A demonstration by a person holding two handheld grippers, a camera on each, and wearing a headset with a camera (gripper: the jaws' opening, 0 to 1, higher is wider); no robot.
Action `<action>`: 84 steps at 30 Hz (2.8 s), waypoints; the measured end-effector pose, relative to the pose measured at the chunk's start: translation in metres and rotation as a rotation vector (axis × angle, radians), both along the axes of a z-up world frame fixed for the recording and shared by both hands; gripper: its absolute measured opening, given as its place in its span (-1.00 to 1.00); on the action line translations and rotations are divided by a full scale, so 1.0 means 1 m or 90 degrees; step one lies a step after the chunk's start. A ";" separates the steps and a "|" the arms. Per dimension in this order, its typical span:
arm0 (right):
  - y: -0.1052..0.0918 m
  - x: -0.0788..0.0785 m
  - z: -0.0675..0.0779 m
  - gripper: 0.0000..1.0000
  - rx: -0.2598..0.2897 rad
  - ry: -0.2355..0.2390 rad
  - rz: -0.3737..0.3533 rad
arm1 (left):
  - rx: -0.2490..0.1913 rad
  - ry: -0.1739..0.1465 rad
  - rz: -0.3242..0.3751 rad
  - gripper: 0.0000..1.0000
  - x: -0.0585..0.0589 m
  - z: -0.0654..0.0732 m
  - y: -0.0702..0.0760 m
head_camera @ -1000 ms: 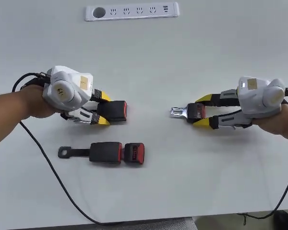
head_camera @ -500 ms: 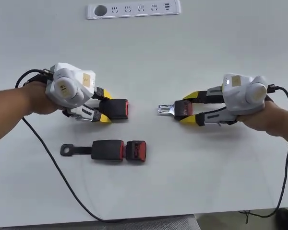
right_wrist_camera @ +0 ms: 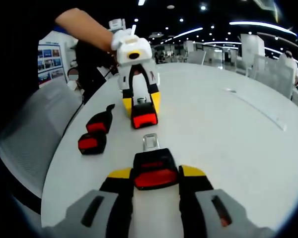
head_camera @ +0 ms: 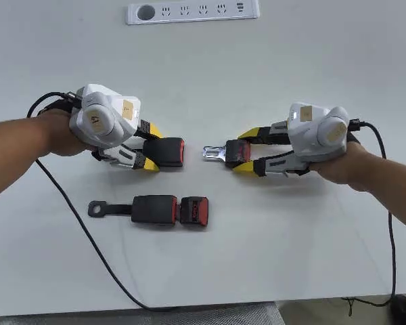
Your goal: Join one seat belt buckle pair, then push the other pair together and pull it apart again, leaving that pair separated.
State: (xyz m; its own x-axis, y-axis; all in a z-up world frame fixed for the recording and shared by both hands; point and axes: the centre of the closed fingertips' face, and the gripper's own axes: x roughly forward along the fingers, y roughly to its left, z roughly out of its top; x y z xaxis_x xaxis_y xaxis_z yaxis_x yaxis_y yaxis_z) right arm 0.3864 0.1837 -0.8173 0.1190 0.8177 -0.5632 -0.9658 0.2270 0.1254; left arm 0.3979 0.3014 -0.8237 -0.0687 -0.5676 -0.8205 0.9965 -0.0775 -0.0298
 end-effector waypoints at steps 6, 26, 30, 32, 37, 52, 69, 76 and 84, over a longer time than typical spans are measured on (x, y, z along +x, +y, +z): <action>0.019 0.000 -0.001 -0.30 -0.002 -0.004 0.002 | 0.002 0.000 0.000 -0.32 -0.001 0.000 0.000; 0.047 0.004 -0.002 -0.31 -0.014 -0.004 0.021 | 0.019 -0.004 -0.012 -0.32 -0.001 -0.001 0.000; 0.048 0.007 -0.003 -0.31 -0.021 -0.003 0.019 | 0.028 -0.008 -0.014 -0.33 0.000 -0.001 0.000; 0.050 0.008 -0.003 -0.31 -0.024 0.000 0.019 | 0.029 -0.008 -0.014 -0.33 0.000 -0.001 0.000; 0.056 0.009 -0.005 -0.32 -0.029 0.001 0.018 | 0.036 -0.009 -0.013 -0.33 0.000 -0.001 -0.001; 0.068 0.010 -0.009 -0.32 -0.059 0.000 -0.001 | 0.046 -0.009 0.000 -0.33 0.000 -0.001 0.000; 0.069 0.013 -0.011 -0.31 -0.090 -0.007 -0.006 | 0.053 -0.009 0.011 -0.33 0.002 -0.001 0.000; 0.069 0.013 -0.011 -0.31 -0.096 -0.010 -0.005 | 0.056 -0.010 0.011 -0.33 0.002 -0.001 -0.001; 0.069 0.013 -0.010 -0.31 -0.104 -0.013 -0.007 | 0.062 -0.011 0.010 -0.33 0.002 -0.001 -0.001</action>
State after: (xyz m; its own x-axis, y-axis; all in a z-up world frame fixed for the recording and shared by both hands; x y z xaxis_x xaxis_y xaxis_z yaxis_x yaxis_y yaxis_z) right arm 0.3998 0.2529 -0.8277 0.1400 0.7146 -0.6853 -0.9653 0.2526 0.0662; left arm 0.4002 0.3007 -0.8251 -0.0466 -0.4864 -0.8725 0.9980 -0.0601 -0.0197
